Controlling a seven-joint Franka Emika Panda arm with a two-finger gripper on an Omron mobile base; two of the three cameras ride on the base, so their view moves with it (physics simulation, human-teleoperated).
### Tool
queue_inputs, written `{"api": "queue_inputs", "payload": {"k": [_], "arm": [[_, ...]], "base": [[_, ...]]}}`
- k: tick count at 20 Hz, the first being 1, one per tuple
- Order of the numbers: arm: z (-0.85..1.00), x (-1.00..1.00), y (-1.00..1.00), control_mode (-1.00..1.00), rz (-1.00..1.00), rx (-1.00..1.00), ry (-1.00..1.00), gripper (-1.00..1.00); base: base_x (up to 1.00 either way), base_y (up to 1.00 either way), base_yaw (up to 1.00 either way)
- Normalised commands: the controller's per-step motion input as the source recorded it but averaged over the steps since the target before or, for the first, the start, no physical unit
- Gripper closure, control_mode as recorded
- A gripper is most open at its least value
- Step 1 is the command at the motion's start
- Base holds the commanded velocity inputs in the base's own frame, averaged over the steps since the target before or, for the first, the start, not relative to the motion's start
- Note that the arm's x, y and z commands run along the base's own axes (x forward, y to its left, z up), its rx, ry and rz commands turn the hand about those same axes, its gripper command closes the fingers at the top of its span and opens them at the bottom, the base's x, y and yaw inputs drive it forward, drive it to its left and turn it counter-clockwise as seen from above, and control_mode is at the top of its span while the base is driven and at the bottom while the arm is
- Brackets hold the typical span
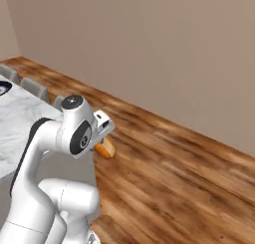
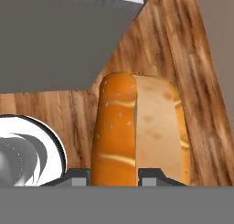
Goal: Move the hot dog bun to the plate on the dining table and place the condiment next to that plate. Then navigate to the fridge and take the sausage and place it on the plate as well.
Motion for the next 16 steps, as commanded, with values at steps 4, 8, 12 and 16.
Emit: {"api": "queue_inputs", "payload": {"k": [4, 8, 12, 16], "arm": [[0.00, 0.00, 0.00, 1.00, 0.00, 0.00, 0.00, 1.00], [0.00, 0.00, 0.00, 1.00, 0.00, 0.00, 0.00, 1.00], [0.00, 0.00, 0.00, 1.00, 0.00, 0.00, 0.00, 1.00], [0.00, 0.00, 0.00, 1.00, 0.00, 0.00, 0.00, 1.00]], "base": [[0.83, -0.78, 0.36], [0.83, -0.77, 0.37], [0.83, -0.78, 0.37], [0.82, -0.77, 0.38]]}}
